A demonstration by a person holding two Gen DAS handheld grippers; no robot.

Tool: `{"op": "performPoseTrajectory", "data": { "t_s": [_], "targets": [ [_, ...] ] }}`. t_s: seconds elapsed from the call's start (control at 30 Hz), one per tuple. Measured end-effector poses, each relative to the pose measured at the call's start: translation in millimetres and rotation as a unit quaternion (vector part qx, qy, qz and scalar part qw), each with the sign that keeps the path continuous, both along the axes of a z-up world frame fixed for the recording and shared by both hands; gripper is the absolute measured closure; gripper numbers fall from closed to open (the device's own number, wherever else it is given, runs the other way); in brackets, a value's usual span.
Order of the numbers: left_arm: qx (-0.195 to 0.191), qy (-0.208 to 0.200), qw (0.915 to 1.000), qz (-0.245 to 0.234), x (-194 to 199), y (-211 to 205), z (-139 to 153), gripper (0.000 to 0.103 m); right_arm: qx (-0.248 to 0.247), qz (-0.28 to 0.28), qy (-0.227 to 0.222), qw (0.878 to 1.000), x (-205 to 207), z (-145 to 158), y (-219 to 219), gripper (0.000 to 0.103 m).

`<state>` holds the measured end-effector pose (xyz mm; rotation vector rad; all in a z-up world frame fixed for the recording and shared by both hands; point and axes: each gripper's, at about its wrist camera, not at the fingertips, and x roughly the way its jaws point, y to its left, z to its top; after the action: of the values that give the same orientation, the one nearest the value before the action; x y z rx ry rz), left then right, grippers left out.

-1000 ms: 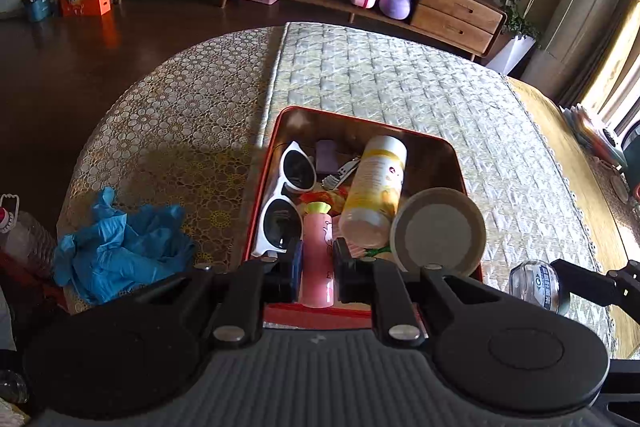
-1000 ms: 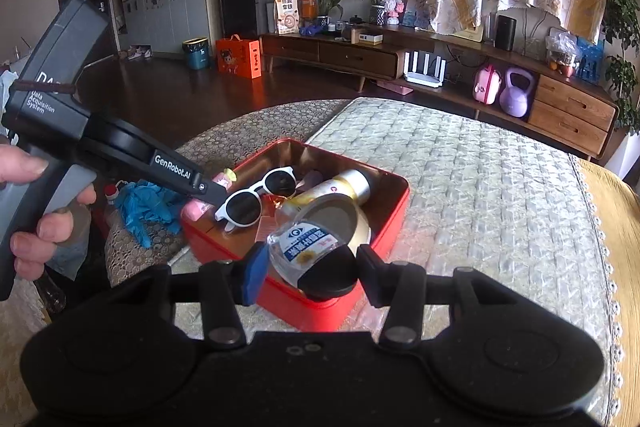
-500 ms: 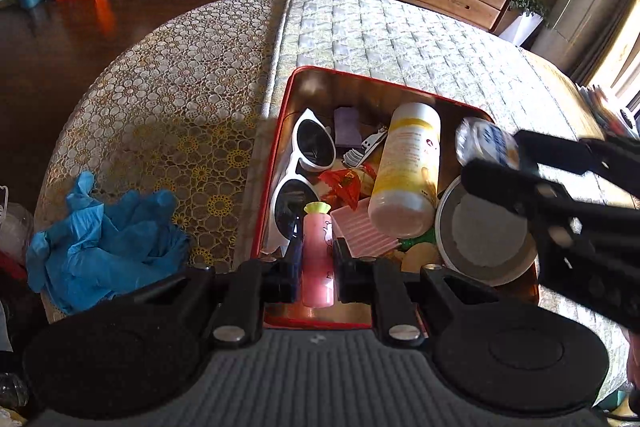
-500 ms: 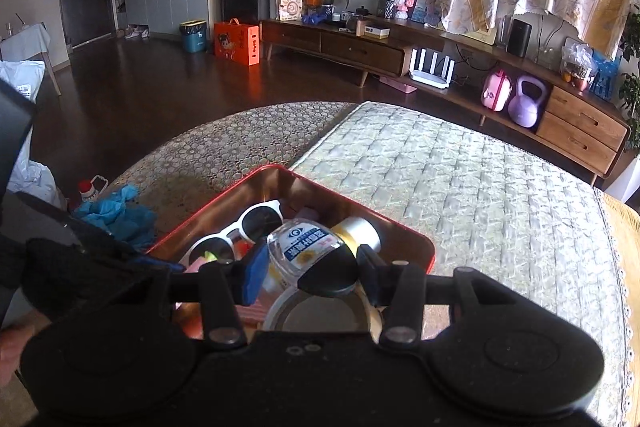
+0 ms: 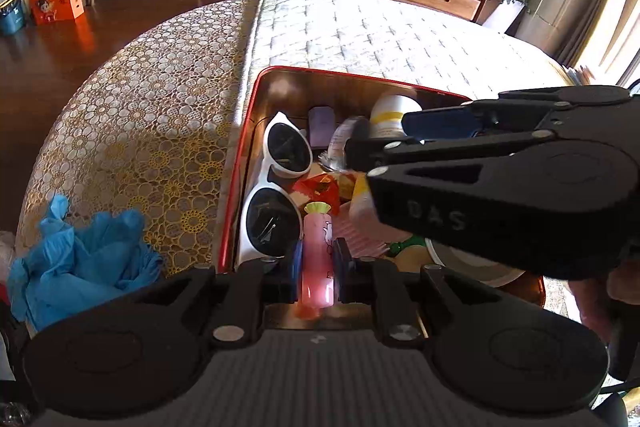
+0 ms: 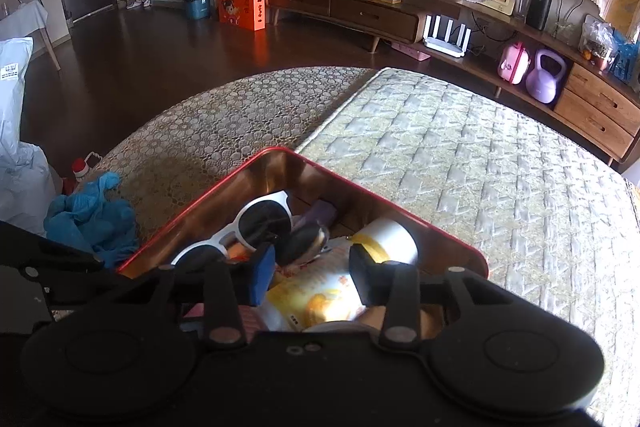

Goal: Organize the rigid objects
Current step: 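Carry the pink tube and glass jar over the red tin with both grippers, then open both grippers to release the tube and jar into the tin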

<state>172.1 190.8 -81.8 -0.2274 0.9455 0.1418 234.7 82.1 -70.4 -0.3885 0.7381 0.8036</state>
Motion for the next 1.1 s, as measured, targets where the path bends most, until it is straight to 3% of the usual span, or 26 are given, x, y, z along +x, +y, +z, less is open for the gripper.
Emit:
{"op": "performPoseTrajectory", "data": {
  "t_s": [0.4,0.73,1.1],
  "targets": [
    [0.025,0.002,0.9997,-0.002,1,-8,-1,0.087,0.037,-0.024,0.009,0.999,-5,18,-24,0.054],
    [0.009,0.01,0.9998,0.017,-10,-8,5,0.086,0.061,-0.031,0.004,0.998,-25,37,-52,0.046],
    [0.025,-0.015,0.9993,0.024,-29,-18,26,0.086,0.092,-0.034,0.005,0.995,-46,53,-83,0.04]
  ]
}}
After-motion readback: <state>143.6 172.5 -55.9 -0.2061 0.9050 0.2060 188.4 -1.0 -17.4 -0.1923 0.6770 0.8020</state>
